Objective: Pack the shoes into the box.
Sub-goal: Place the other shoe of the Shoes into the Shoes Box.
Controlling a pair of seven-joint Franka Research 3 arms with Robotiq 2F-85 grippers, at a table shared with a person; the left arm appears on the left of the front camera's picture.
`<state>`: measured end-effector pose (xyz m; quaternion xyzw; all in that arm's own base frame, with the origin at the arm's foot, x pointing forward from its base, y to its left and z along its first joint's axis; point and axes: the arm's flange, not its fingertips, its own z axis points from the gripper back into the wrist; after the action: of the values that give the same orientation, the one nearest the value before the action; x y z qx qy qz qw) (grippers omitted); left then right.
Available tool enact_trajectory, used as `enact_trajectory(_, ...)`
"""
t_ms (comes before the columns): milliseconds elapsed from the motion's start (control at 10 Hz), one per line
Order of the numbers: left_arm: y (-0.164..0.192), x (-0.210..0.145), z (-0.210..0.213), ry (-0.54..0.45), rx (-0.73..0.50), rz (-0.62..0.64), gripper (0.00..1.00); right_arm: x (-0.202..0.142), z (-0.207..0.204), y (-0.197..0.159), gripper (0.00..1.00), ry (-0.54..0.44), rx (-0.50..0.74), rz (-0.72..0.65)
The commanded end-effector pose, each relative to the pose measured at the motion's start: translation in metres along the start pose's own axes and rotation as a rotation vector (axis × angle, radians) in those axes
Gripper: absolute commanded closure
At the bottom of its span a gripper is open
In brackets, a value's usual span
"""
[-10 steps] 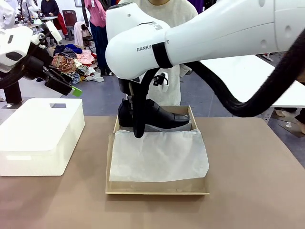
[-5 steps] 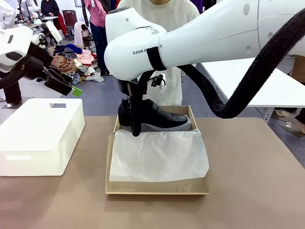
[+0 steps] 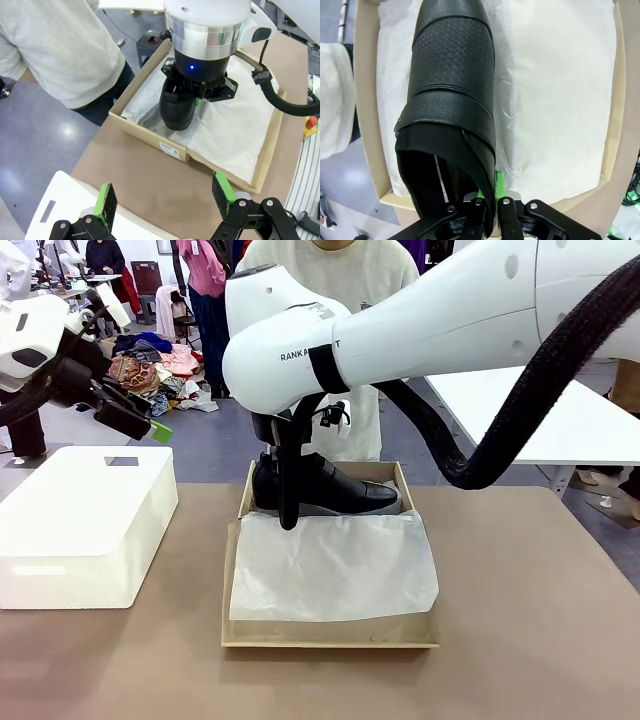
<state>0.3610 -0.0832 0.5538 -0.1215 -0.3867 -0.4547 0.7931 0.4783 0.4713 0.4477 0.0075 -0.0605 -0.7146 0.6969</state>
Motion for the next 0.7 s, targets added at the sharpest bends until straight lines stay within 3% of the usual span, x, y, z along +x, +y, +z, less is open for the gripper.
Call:
enact_trajectory(0,0.0,-0.002,0.0,-0.015,-0.013,-0.007,0.0,0.003,-0.005,-0.002,1.0,0.002,0.0,-0.017)
enact_trajectory(600,0.0,-0.002,0.0,-0.015,-0.013,-0.007,0.0,0.003,-0.03,-0.009,1.0,0.009,-0.018,-0.029)
